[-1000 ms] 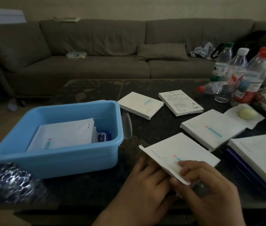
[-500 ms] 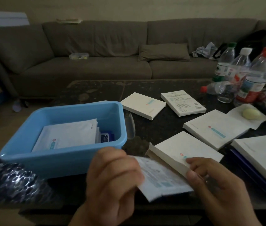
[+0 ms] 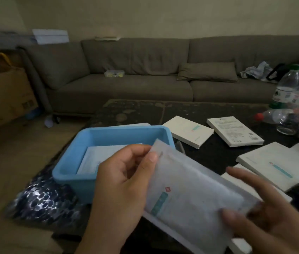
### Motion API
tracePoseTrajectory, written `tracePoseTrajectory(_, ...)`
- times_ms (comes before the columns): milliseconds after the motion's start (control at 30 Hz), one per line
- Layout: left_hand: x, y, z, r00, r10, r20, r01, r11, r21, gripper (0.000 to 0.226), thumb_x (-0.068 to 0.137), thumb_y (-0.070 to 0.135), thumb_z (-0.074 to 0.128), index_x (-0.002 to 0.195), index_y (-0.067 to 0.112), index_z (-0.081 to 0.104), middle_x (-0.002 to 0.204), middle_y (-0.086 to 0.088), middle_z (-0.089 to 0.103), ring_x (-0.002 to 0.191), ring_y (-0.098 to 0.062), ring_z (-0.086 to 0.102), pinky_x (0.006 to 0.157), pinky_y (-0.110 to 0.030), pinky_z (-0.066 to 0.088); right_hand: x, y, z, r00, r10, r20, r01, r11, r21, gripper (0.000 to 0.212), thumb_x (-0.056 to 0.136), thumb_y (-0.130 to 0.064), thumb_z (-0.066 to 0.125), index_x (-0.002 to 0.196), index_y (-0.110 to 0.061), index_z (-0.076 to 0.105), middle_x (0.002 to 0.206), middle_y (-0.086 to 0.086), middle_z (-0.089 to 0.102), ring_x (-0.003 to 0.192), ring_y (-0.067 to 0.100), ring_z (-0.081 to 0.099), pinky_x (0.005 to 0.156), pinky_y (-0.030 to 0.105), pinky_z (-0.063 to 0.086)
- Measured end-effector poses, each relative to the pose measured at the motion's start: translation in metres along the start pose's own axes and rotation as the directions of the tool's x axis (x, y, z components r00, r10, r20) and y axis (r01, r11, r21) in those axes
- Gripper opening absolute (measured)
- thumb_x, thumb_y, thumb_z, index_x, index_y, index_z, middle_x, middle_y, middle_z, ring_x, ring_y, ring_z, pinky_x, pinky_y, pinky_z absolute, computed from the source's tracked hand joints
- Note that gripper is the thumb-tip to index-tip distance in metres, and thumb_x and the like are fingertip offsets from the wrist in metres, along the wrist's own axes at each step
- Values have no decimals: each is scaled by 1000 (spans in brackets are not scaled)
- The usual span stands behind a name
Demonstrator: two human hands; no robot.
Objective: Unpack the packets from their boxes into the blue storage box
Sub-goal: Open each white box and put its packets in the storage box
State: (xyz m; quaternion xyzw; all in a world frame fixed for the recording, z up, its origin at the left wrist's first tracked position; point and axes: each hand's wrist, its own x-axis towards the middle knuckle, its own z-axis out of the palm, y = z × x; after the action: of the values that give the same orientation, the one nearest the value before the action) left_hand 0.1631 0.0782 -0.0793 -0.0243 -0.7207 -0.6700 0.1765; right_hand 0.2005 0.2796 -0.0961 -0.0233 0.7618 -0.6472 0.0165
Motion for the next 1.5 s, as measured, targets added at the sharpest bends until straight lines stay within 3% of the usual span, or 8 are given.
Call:
tracePoseTrajectory(200,24,-12,-51,976,-216,-22,201,939,-280,21,65,42,65,72,25,75,90,-6,77,86,-27,74,80,-51,56,50,-49,23,985,-159,71,165,981,-99,42,63,-22,70,99,-42,66,92,-12,75,81,11,73,54,31,59)
tracePoseTrajectory(467,51,-25,-109,887,-126,-444,-49,931,-361,12,98,21,53,97,22,65,92,-4,74,86,-20,72,74,-32,54,151,-57,87,993,21,113,-1,985,-174,43,89,-7,64,123,-31,55,90,-7,69,75,13,70,54,27,60)
tracePoseTrajectory(733,57,-34,-119,882,-141,-451,-69,906,-418,16,99,20,51,91,20,65,83,-5,74,75,-19,71,68,-30,54,181,-25,129,983,135,128,-75,917,-391,45,84,-13,72,123,-28,55,102,8,66,81,20,67,75,36,60)
tracePoseTrajectory(967,49,-29,-102,795,205,-571,-261,965,-16,12,92,25,54,88,30,65,79,2,71,74,-16,70,72,-35,59,169,-54,119,976,32,217,129,715,-687,55,84,-32,72,131,-28,46,104,-2,57,78,12,65,64,24,58)
tracePoseTrajectory(1200,18,-30,-43,705,699,-120,-661,709,248,16,93,14,52,96,4,64,87,-5,69,79,-12,68,69,-29,56,59,-38,20,861,-475,181,448,542,-711,21,87,-45,55,108,-41,57,90,-25,64,85,-13,61,68,0,47)
tracePoseTrajectory(1367,1,-43,0,607,771,194,-793,572,210,19,90,9,54,87,0,70,80,-5,71,75,-10,65,71,-20,53,-8,66,-46,975,-115,193,223,416,-882,56,80,-81,39,129,-56,44,135,-30,48,121,-8,47,92,15,42)
tracePoseTrajectory(1433,-3,-49,13,640,725,256,-768,617,173,17,91,10,55,91,2,70,82,-3,70,73,-10,66,66,-25,53,-14,85,-58,964,-32,263,262,244,-933,60,87,-77,28,139,-48,38,146,-26,39,130,-1,40,96,16,37)
tracePoseTrajectory(1500,-7,-47,24,735,613,290,-661,743,106,14,92,14,57,97,7,68,87,3,70,78,-7,68,66,-24,56,-19,89,-60,954,-84,287,299,312,-902,52,92,-70,26,132,-45,48,144,-25,44,131,0,42,106,13,26)
